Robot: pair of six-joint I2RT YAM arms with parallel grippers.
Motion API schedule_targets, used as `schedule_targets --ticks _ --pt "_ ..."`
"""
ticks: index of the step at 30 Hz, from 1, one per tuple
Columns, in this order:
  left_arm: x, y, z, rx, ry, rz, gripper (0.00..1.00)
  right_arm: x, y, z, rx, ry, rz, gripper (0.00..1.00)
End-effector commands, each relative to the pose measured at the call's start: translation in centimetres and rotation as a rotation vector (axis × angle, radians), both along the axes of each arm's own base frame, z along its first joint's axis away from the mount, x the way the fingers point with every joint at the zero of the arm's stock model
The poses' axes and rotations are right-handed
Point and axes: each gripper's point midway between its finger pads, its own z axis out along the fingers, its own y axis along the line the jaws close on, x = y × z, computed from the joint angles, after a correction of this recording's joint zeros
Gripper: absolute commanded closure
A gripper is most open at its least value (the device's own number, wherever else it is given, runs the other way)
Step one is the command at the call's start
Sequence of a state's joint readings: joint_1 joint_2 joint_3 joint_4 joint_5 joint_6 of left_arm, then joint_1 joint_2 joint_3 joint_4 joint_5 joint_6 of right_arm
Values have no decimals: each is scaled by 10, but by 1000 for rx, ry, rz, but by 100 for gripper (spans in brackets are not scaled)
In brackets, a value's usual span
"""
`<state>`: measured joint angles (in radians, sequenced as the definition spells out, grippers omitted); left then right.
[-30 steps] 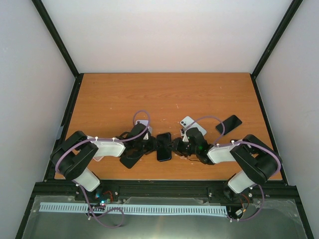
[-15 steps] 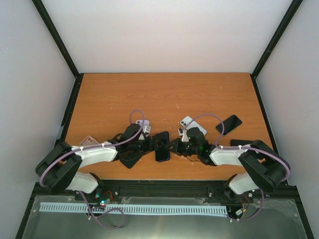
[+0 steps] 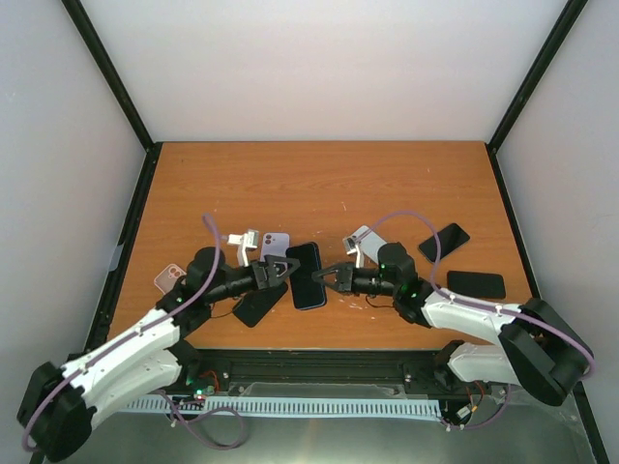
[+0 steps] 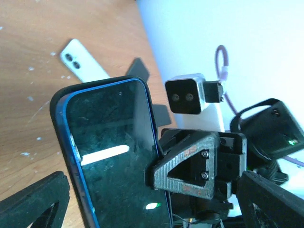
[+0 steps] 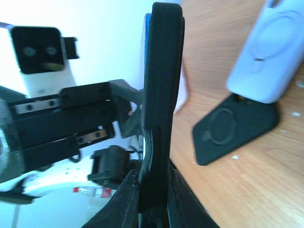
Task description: Put the phone into the phone case
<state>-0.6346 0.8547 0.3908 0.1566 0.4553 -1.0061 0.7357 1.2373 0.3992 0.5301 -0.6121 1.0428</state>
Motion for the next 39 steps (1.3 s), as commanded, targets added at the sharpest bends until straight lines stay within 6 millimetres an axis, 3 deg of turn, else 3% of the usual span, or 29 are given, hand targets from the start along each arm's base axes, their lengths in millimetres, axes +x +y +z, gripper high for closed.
schedule_targets --ticks 1,7,13,19,27,39 --pt "-14 9 28 -88 -96 -15 3 -21 6 69 211 -143 117 89" --pt "-34 13 63 -242 -204 -65 4 -37 2 106 333 -194 177 89" --pt "-48 7 83 -340 -274 -158 10 -48 -1 123 434 -180 235 88" --pt "-63 11 104 -502 -310 -215 23 -58 -4 124 507 -173 281 89" --pt "-61 14 117 -535 -346 -193 39 -65 -6 119 551 -147 323 89" --pt "-47 18 106 -532 -292 -109 77 -69 -3 110 541 -131 340 86"
